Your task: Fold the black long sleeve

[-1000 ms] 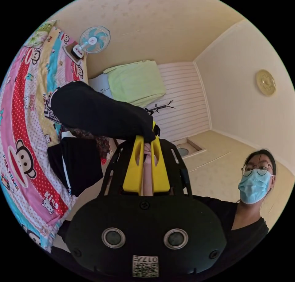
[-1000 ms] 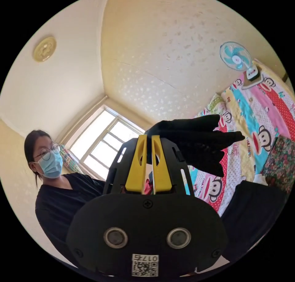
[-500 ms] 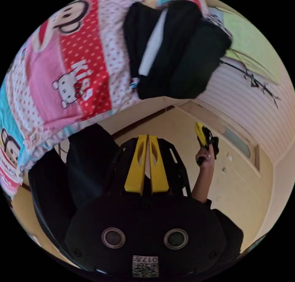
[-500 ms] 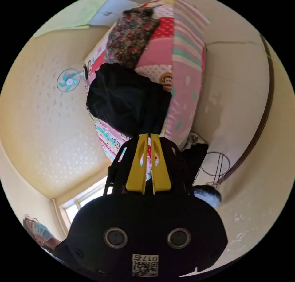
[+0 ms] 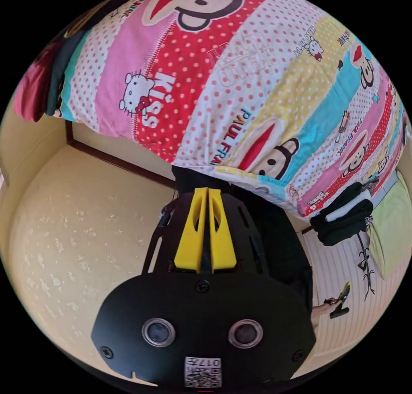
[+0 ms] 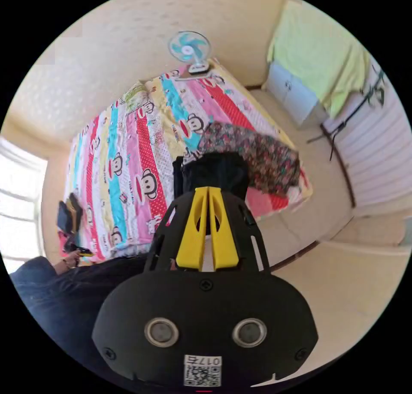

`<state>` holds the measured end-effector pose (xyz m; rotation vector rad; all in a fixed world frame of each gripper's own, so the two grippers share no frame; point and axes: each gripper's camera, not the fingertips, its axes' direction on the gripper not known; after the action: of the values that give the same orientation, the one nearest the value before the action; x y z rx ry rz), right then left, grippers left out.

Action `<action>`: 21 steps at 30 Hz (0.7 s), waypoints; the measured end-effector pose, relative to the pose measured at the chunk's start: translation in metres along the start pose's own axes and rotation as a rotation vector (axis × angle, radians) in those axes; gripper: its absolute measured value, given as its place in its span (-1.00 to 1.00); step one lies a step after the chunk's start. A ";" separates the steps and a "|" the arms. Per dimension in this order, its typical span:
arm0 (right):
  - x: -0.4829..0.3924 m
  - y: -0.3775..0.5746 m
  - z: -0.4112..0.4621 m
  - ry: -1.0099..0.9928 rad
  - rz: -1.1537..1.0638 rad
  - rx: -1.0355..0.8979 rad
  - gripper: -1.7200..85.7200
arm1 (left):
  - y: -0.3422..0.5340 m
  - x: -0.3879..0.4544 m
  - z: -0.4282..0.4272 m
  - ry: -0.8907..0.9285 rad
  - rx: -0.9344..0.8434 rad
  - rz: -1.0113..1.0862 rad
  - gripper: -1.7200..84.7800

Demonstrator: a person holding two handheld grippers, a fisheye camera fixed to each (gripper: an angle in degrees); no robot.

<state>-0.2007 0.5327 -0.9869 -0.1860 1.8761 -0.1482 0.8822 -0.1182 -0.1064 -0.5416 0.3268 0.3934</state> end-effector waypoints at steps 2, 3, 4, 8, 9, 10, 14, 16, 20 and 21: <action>-0.109 0.005 -0.037 0.253 -0.220 0.191 -0.96 | 0.005 -0.027 0.013 0.006 -0.026 -0.019 -0.97; -0.134 0.011 -0.042 0.302 -0.255 0.251 -0.96 | 0.009 -0.048 0.025 0.030 -0.037 -0.045 -0.97; -0.179 0.025 -0.051 0.378 -0.276 0.393 -0.96 | 0.014 -0.073 0.039 0.082 -0.045 -0.089 -0.97; -0.291 0.076 -0.059 0.226 -0.355 0.678 -0.95 | 0.042 -0.165 0.095 0.463 -0.061 -0.330 -0.97; -0.302 0.082 -0.060 0.170 -0.357 0.711 -0.95 | 0.055 -0.194 0.118 0.617 -0.073 -0.419 -0.97; -0.321 0.097 -0.063 0.034 -0.366 0.791 -0.95 | 0.070 -0.222 0.140 0.766 -0.080 -0.505 -0.97; -0.358 0.154 -0.070 -0.491 -0.385 1.042 -0.96 | 0.124 -0.282 0.192 1.030 -0.086 -0.745 -0.97; -0.370 0.183 -0.071 -0.624 -0.422 1.120 -0.96 | 0.151 -0.307 0.210 1.070 -0.126 -0.845 -0.97; -0.383 0.260 -0.052 -0.707 -0.471 1.270 -0.95 | 0.153 -0.333 0.205 1.083 -0.169 -0.909 -0.97; -0.383 0.269 -0.047 -0.703 -0.455 1.277 -0.95 | 0.140 -0.340 0.193 1.122 -0.129 -0.882 -0.97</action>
<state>-0.1447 0.8743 -0.6685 0.2103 0.7571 -1.3441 0.5606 0.0057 0.1255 -0.9376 1.0792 -0.8035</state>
